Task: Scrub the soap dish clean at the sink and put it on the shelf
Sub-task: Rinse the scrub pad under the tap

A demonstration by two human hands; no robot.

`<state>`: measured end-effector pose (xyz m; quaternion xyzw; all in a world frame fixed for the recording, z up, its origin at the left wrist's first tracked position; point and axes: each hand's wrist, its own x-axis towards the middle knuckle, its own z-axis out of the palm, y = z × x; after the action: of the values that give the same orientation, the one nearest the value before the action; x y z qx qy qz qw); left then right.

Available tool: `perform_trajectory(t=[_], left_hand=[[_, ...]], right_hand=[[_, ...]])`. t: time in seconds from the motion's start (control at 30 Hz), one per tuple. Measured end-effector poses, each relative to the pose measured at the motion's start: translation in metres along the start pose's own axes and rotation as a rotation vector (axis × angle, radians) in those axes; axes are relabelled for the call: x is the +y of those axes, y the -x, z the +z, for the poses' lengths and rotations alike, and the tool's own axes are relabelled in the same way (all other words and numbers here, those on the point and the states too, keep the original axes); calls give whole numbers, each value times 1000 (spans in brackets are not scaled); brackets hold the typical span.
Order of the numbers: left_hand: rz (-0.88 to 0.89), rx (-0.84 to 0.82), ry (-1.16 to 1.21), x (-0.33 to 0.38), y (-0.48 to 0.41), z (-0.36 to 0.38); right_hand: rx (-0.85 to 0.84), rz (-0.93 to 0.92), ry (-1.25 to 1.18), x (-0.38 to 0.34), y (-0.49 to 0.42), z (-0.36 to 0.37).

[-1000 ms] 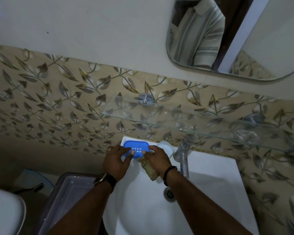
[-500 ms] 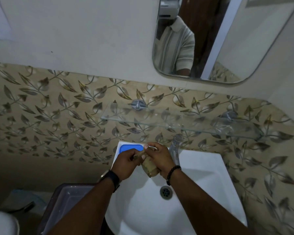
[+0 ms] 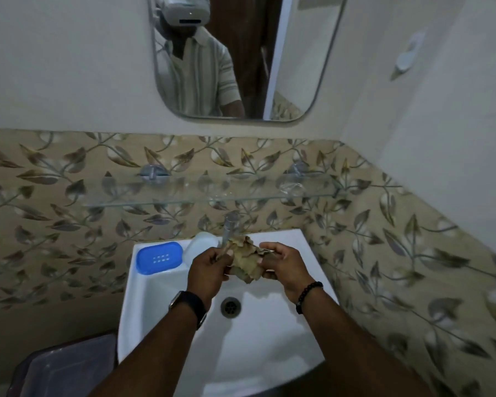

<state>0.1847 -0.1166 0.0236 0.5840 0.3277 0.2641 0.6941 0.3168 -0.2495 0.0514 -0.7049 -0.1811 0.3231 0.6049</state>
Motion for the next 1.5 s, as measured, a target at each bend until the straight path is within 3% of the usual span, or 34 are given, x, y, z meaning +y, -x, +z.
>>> perform_trajectory(t=[0.13, 0.5, 0.73, 0.87, 0.93, 1.0, 1.13, 1.2, 1.27, 1.5], left_hand=[[-40, -68, 17, -1, -7, 45], [-124, -106, 30, -11, -37, 122], [-213, -66, 17, -25, -66, 148], [-216, -91, -43, -36, -87, 156], [-150, -144, -229, -43, -97, 157], [-19, -184, -577, -54, -106, 157], [287, -212, -1027, -66, -110, 161], [464, -280, -1109, -70, -113, 167], [549, -338, -1161, -72, -116, 171], [549, -378, -1232, -76, -124, 171]], right_hand=[[136, 2, -80, 2, -5, -42], [254, 0, -190, 11, -53, -106], [405, -156, 71, 19, -102, -114], [393, -238, 240, 21, -133, -118], [362, -237, 392, 23, -146, -122], [293, -226, 582, 31, -158, -126], [50, -214, 988, 57, -164, -128], [-26, -272, 1123, 70, -165, -126], [17, -288, 1193, 78, -165, -125], [-33, -311, 1259, 88, -168, -133]])
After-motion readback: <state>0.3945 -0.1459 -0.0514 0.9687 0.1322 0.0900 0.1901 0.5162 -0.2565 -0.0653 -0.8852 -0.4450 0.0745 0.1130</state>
